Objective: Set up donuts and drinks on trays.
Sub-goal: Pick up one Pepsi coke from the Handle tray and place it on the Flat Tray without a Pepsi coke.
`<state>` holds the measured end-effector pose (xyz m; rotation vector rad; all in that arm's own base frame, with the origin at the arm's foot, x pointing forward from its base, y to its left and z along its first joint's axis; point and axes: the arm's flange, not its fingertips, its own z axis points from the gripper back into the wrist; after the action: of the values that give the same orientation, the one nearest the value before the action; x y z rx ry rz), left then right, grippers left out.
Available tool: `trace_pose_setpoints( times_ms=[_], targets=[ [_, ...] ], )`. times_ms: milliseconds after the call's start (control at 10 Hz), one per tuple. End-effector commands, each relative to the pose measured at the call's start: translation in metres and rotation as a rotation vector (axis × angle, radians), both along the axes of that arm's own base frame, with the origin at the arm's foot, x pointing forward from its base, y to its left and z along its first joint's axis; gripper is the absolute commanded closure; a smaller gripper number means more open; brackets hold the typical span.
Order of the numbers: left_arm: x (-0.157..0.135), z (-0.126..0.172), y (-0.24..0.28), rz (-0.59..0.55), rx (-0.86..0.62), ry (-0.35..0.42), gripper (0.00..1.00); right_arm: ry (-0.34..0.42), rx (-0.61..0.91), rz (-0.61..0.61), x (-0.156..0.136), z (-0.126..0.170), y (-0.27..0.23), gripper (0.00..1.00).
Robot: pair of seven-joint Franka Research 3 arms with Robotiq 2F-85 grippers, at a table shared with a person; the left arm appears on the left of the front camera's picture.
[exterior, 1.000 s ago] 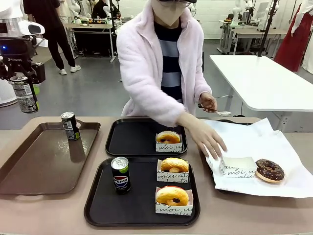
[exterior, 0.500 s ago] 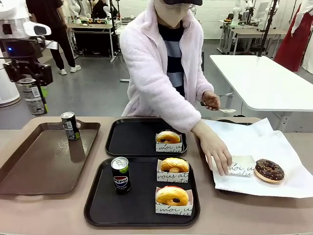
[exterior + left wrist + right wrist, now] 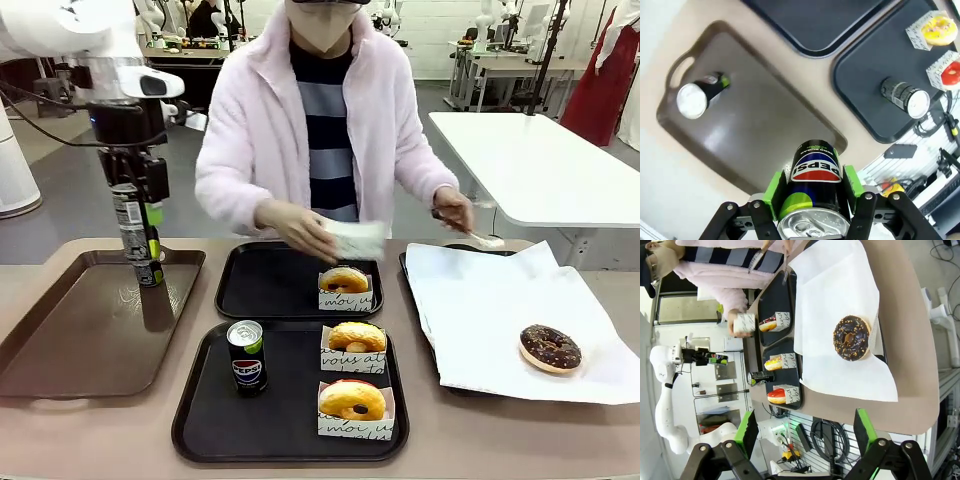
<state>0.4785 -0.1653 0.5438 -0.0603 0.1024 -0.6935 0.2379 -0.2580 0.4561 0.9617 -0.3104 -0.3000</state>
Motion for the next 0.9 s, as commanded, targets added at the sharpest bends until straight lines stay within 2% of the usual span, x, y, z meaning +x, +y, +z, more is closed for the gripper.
trace_pose_setpoints(
  times_ms=[0,200,300,400,800],
  targets=[
    [0.006,-0.004,-0.012,-0.092,-0.035,0.043,0.41,0.011,0.004,0.004,-0.002,0.001,0.0,0.0],
    [0.004,-0.012,-0.025,-0.111,-0.021,0.055,0.41,0.011,0.004,0.004,-0.002,0.001,0.0,0.0],
    [-0.002,-0.014,-0.021,-0.087,-0.012,-0.01,0.41,0.011,0.004,0.004,-0.002,0.001,0.0,0.0],
    [0.001,-0.023,-0.026,-0.094,-0.009,0.046,0.41,0.011,0.004,0.004,-0.002,0.001,0.0,0.0],
    [0.001,-0.023,-0.026,-0.094,-0.009,0.046,0.41,0.011,0.004,0.004,-0.002,0.001,0.0,0.0]
  ],
)
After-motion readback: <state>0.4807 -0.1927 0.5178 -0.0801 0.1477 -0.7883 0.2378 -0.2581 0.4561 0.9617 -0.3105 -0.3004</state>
